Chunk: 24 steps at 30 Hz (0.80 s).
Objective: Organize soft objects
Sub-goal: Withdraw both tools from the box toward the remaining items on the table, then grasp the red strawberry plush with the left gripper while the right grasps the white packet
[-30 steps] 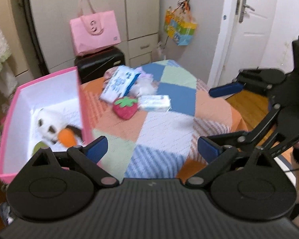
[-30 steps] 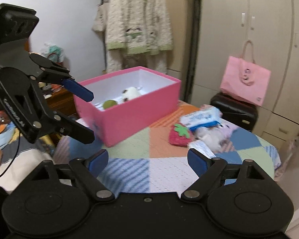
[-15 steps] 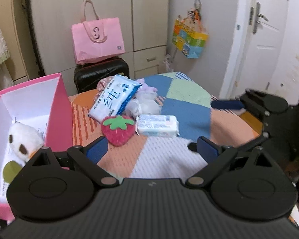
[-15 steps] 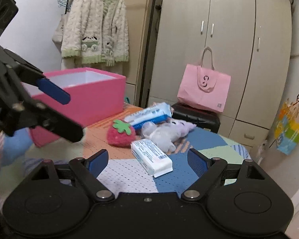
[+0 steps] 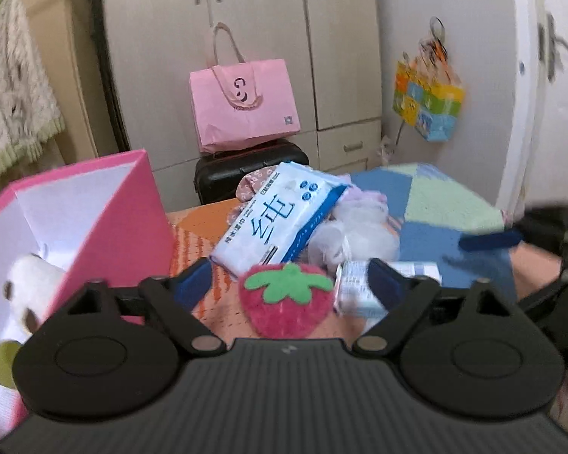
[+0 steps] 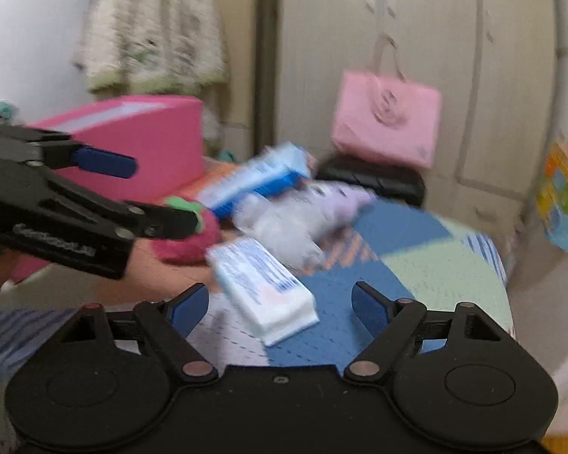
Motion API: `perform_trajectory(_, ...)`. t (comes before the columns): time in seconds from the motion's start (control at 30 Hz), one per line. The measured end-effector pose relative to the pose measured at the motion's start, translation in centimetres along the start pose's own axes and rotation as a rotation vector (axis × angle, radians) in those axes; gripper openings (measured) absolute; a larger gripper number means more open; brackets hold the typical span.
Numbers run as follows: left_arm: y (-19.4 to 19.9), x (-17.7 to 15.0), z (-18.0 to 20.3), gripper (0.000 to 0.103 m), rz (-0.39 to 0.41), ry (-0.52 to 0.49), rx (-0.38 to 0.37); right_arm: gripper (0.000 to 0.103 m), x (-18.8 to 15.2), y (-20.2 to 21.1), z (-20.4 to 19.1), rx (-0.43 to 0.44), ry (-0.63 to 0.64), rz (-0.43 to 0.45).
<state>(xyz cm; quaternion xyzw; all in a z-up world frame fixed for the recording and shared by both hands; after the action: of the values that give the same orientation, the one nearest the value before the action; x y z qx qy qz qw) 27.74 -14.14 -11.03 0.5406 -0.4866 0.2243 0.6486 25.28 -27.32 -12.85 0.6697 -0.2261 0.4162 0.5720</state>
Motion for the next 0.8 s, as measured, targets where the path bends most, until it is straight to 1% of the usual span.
perform_trajectory(0.07, -1.1, 0.1, -0.2, 0.08, -0.005, 0.033, 0.003, 0.083, 0.1, -0.4, -0.1, 0.035, -0.029, -0.025)
perform_trajectory(0.1, -1.5, -0.1, -0.2, 0.078, -0.014, 0.04, 0.0, 0.082, 0.1, -0.6, -0.3, 0.042, -0.02, -0.03)
perform_trajectory(0.2, -2.4, -0.6, -0.3, 0.078, -0.035, 0.056, -0.002, 0.082, 0.2, -1.0, -1.0, 0.055, 0.023, -0.033)
perform_trajectory(0.3, -3.0, -1.2, -0.4, 0.078, -0.048, 0.057, 0.026, 0.082, 0.2, -1.7, -1.1, 0.032, 0.042, -0.041)
perform_trajectory(0.37, -3.3, -1.5, -0.6, 0.078, -0.056, 0.063, 0.03, 0.083, 0.2, -2.1, -0.7, 0.018, 0.035, -0.042)
perform_trajectory(0.5, -3.8, -1.8, -0.5, 0.078, -0.063, 0.072, 0.022, 0.081, 0.3, -2.4, -0.6, 0.044, 0.023, -0.049)
perform_trajectory(0.57, -3.8, -1.9, -0.6, 0.077, -0.062, 0.085, 0.021, 0.063, 0.2, -2.2, -0.9, 0.041, 0.039, -0.04)
perform_trajectory(0.6, -3.7, -1.9, -0.7, 0.071, -0.061, 0.097, 0.02, 0.063, 0.1, -1.8, -1.0, 0.037, 0.046, -0.03)
perform_trajectory(0.63, -3.7, -1.9, -0.8, 0.067, -0.06, 0.108, 0.023, 0.061, 0.0, -1.4, -1.2, 0.033, 0.054, -0.023)
perform_trajectory(0.67, -3.7, -2.0, -0.9, 0.065, -0.054, 0.119, 0.031, 0.058, 0.0, -1.1, -1.4, 0.035, 0.06, -0.019)
perform_trajectory(0.7, -3.8, -2.0, -1.0, 0.065, -0.049, 0.124, 0.038, 0.057, -0.1, -0.8, -1.6, 0.042, 0.061, -0.016)
perform_trajectory(0.77, -4.0, -2.2, -1.1, 0.064, -0.056, 0.136, 0.04, 0.051, -0.3, -0.4, -1.7, 0.046, 0.05, -0.023)
perform_trajectory(0.8, -3.9, -2.2, -1.3, 0.063, -0.057, 0.145, 0.039, 0.051, -0.4, -0.4, -1.7, 0.042, 0.041, -0.027)
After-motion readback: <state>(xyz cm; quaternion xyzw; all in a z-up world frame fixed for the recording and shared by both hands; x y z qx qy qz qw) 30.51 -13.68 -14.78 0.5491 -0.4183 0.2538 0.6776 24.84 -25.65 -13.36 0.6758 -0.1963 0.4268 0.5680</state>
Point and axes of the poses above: each gripper's, at about its wrist camera, not at the fingertips, and y roughly against the way its jaws point, z to its right, x to its top, the point moved 9 cm from there along -y, roughly the way its jaws point
